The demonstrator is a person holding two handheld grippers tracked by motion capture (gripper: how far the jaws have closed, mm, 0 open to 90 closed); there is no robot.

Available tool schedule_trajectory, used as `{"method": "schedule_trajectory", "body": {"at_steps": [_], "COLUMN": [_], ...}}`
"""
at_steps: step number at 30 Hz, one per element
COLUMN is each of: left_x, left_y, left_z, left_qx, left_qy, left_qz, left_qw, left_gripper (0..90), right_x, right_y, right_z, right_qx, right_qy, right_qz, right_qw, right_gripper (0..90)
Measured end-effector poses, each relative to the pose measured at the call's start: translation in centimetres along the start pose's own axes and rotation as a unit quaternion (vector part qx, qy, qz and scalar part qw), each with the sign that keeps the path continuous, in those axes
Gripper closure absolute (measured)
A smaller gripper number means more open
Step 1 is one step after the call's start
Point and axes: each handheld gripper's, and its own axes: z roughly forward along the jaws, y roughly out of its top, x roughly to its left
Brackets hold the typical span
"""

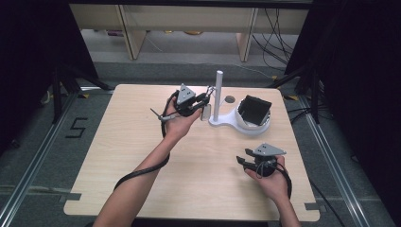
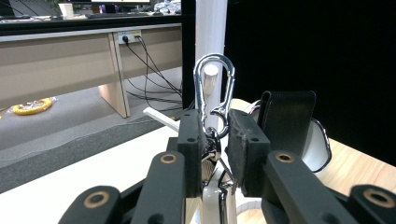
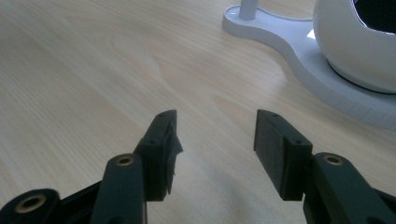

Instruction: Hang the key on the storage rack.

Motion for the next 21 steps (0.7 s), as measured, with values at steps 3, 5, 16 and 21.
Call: {"method": "schedule_trajectory", "body": {"at_steps": [3, 5, 16, 21], "left_x": [-0.04, -0.05, 0.08, 0.01], "left_y": [-0.01, -0.02, -0.33, -0.44], "left_z": [0.04, 0.07, 0.44, 0.74], "left_qx": [-0.001, 0.001, 0.008, 0.012], "left_qy": [0.000, 0.000, 0.000, 0.001], "left_qz": [-0.001, -0.001, -0.007, -0.008], "left_qw": [1.0000, 1.0000, 0.9999, 0.9999], "left_gripper": [75.1, 75.1, 74.9, 74.8], "right_x": [0.00, -0.02, -0.01, 0.04], "right_y": [0.01, 0.02, -0.02, -0.03], "right_z": [-0.05, -0.06, -0.01, -0.02], "right_qx": [0.000, 0.000, 0.000, 0.002], "right_qy": [-0.003, -0.002, 0.000, -0.001], "right_qz": [-0.002, -0.002, 0.000, -0.001], "right_qw": [1.0000, 1.0000, 1.0000, 1.0000], "right_gripper": [50.3, 50.3, 50.3, 50.3]}}
